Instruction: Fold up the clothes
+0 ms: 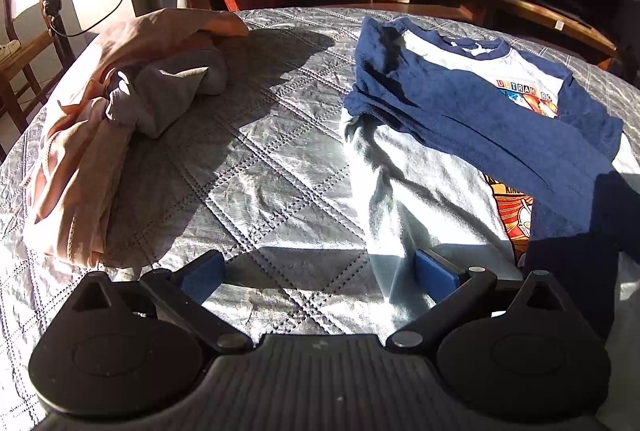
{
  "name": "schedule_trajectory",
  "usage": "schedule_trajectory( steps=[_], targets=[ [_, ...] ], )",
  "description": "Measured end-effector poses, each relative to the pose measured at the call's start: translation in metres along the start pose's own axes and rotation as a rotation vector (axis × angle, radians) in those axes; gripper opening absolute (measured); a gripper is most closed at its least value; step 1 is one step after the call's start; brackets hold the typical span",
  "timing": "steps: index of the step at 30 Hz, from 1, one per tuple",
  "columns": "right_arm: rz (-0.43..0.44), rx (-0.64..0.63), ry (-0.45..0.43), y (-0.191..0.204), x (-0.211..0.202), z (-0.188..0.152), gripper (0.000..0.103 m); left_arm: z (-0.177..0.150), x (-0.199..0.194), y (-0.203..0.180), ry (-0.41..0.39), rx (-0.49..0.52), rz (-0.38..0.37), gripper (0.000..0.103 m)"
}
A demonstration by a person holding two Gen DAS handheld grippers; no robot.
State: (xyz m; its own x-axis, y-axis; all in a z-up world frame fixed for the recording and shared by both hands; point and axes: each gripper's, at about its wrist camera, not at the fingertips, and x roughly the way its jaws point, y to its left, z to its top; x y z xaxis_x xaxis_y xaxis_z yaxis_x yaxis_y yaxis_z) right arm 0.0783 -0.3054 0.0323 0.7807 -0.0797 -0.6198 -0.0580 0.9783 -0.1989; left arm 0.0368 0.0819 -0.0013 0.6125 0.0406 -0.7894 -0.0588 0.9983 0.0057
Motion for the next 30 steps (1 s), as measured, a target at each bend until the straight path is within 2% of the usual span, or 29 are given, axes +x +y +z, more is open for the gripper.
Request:
schedule_trajectory(
  steps=[4,10,11,12,14,15,18,19,21,22,23,24,26,30],
  targets=[
    [0.053,-0.026,0.089,-0.01,0.037,0.007,0.05,0.001,0.002,0.003,-0.003,-0.007,0.003,0.102],
    [0.105,-0.045,0.101,-0.004,0.057,0.004,0.05,0.002,0.003,0.002,-0.005,-0.002,0.006,0.102],
    [0.114,-0.02,0.099,-0.006,0.059,0.003,0.046,0.002,0.003,0.002,-0.005,-0.001,0.006,0.102],
    [0.123,0.012,0.096,-0.009,0.061,0.002,0.034,0.002,0.003,0.002,-0.005,-0.001,0.006,0.102],
    [0.123,0.095,0.099,-0.016,0.064,0.001,0.019,0.002,0.003,0.002,-0.005,-0.002,0.007,0.102],
    [0.107,0.153,0.107,-0.021,0.064,0.001,0.001,0.002,0.003,0.002,-0.004,-0.002,0.007,0.102],
    [0.083,0.276,0.132,-0.032,0.062,-0.004,0.0,0.003,0.003,0.002,-0.002,-0.006,0.007,0.102],
    [0.081,0.304,0.14,-0.035,0.061,-0.005,0.002,0.003,0.003,0.002,-0.001,-0.005,0.006,0.102],
    [0.084,0.285,0.102,-0.026,0.041,-0.005,0.025,0.002,0.003,0.002,-0.001,-0.001,0.003,0.102],
    [0.085,0.27,0.081,-0.02,0.029,-0.004,0.029,0.002,0.003,0.003,-0.002,0.0,0.002,0.102],
    [0.087,0.256,0.059,-0.015,0.018,-0.004,0.041,0.003,0.003,0.003,-0.003,0.001,0.002,0.102],
    [0.088,0.242,0.037,-0.01,0.007,-0.004,0.058,0.003,0.002,0.003,-0.005,0.004,0.003,0.102],
    [0.123,0.209,0.014,0.011,-0.013,-0.004,0.078,0.003,0.002,0.003,-0.008,0.01,0.007,0.101],
    [0.199,0.193,0.026,0.059,-0.044,-0.013,0.083,0.003,-0.003,-0.002,-0.025,0.031,0.002,0.101]
  ],
)
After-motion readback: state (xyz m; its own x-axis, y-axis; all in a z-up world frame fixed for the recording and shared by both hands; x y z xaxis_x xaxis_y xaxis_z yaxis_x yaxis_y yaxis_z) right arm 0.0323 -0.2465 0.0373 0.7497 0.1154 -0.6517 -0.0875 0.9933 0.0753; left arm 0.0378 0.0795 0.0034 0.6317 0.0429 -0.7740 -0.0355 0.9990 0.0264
